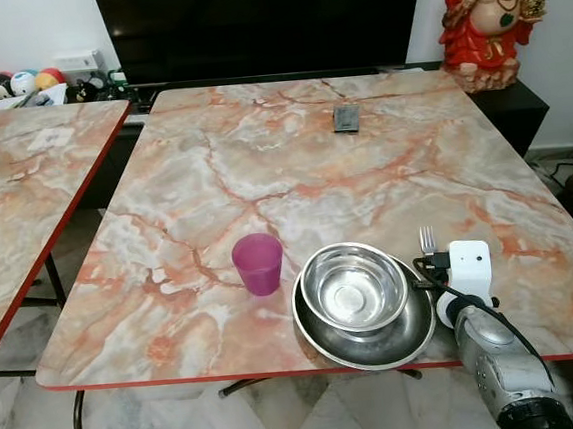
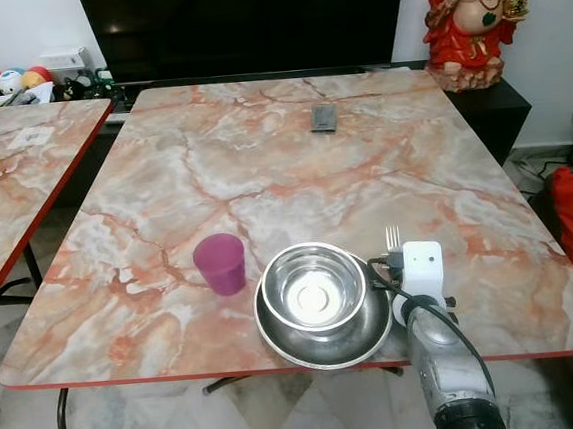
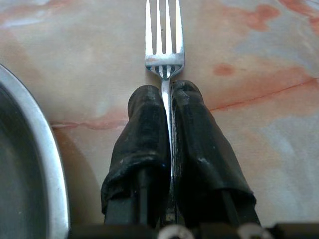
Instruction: Setting the table
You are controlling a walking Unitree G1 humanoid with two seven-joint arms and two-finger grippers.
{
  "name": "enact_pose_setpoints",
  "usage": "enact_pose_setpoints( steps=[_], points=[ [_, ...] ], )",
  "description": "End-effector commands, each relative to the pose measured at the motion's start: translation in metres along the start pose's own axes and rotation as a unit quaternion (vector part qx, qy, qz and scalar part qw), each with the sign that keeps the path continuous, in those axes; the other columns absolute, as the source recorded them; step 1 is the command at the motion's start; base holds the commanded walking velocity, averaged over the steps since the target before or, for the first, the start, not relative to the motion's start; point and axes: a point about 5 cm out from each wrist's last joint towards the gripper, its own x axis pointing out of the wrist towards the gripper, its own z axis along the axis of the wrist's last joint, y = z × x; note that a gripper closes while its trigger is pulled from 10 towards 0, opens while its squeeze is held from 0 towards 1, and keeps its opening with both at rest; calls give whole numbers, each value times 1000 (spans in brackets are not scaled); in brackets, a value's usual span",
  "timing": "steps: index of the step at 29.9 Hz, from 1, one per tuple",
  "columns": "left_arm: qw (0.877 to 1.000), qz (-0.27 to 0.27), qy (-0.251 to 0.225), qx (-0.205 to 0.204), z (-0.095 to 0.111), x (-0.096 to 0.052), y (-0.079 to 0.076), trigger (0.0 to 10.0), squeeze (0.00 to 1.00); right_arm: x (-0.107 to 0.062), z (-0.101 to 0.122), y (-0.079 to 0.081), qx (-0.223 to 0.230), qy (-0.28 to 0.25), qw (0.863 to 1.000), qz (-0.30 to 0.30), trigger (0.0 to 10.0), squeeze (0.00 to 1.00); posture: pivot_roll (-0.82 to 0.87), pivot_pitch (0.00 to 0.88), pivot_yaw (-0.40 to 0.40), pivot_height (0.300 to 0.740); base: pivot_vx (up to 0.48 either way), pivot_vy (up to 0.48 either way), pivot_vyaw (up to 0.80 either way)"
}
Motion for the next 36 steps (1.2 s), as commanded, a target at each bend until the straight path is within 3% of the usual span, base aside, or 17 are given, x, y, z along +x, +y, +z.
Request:
enact_pose_setpoints(
  steps=[1,2,3,5,8,9,10,20,28,32,36],
  points=[
    [1000,-1,16,-1,-9,-2,-2,10000,0,0,-3,1,1,3,1000,0,10000,365,-4,95,4,740,0,0,0],
    [1000,-2,17,-1,-10,-2,-2,10000,0,0,-3,1,2,3,1000,2,10000,514,-3,95,4,740,0,0,0],
    [1000,-2,17,-1,-10,-2,-2,10000,0,1,-3,1,2,3,1000,2,10000,514,-3,95,4,740,0,0,0],
    [1000,-3,19,-2,-11,-2,-2,10000,0,1,-3,1,2,3,1000,2,10000,749,-3,95,4,740,0,0,0],
    [1000,-2,21,-2,-13,-3,-2,10000,0,1,-2,0,1,3,1000,-2,10000,690,-3,95,4,740,0,0,0],
    [1000,-2,21,-2,-13,-3,-2,10000,0,1,-2,0,1,3,1000,-3,10000,463,-3,95,4,740,0,0,0],
    [1000,-2,21,-2,-13,-3,-2,10000,0,1,-2,0,0,3,1000,-4,10000,0,-3,95,4,740,0,0,0],
    [1000,-2,23,-2,-13,-3,-1,10000,0,1,-2,-1,0,0,1000,-6,10000,0,-3,94,5,740,0,0,0],
    [1000,-3,23,2,-12,-2,-2,10000,0,1,8,-1,12,-34,999,-10,10000,0,-3,93,5,740,0,0,0],
    [1000,-5,22,7,-12,-2,-3,10000,0,0,17,-2,9,-64,998,-16,10000,0,-3,92,6,740,0,0,0],
    [1000,2,15,12,-10,-2,-3,10000,0,-4,37,-5,10,-139,990,-29,10000,0,-6,88,6,740,0,0,0]
  ],
)
